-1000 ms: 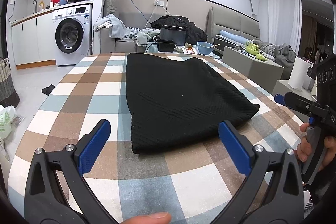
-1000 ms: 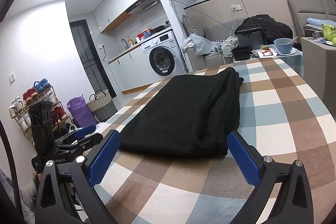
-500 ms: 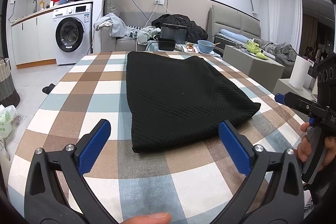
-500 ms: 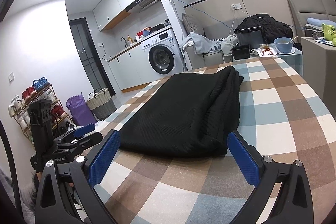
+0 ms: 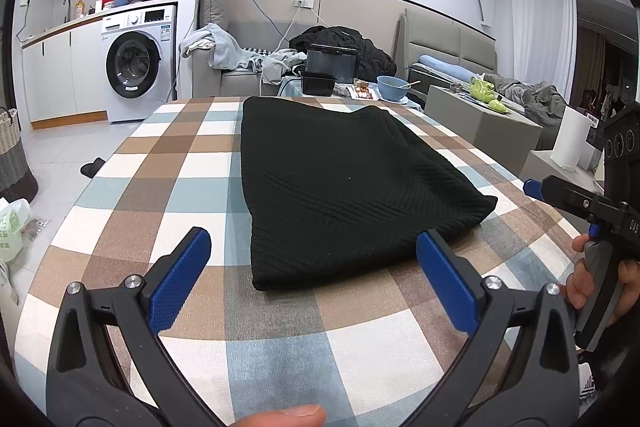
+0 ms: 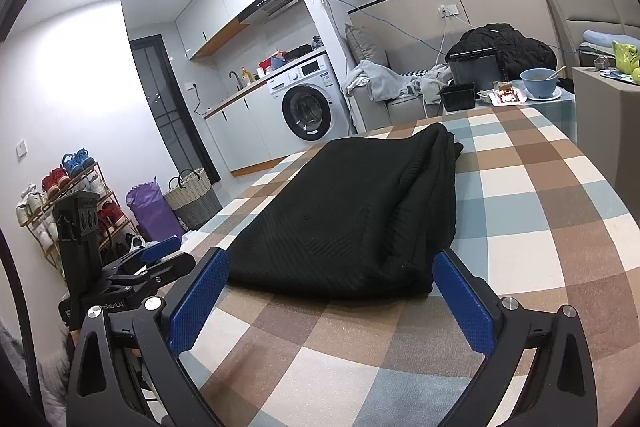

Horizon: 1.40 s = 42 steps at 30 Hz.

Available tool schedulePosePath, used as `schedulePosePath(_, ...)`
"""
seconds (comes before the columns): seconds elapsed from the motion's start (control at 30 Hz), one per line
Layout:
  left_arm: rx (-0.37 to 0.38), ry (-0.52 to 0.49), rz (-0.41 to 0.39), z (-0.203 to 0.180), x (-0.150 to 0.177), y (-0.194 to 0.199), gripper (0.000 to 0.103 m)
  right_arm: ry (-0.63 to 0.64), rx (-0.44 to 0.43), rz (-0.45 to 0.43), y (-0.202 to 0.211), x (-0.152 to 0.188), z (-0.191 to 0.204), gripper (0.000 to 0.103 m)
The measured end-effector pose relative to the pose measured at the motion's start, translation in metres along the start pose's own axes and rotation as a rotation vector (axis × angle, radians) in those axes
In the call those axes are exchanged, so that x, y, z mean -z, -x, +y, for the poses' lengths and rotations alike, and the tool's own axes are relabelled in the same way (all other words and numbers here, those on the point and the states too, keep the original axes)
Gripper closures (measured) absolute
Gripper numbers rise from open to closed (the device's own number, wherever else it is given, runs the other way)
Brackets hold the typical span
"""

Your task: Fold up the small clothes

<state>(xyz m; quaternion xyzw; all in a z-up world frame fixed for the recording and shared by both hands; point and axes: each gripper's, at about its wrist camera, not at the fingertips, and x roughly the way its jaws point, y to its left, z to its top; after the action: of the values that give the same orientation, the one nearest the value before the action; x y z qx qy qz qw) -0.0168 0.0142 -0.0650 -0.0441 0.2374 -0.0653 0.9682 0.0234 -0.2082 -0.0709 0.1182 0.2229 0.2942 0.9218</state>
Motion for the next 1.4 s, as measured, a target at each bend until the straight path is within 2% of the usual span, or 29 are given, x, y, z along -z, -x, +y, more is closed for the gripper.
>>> schedulePosePath(1.4, -0.001, -0.001, 0.001, -0.0004, -0.0005, -0.0003, 0.001, -0.009, 0.003, 0.003, -0.001, 0.0024, 0.0013, 0.0)
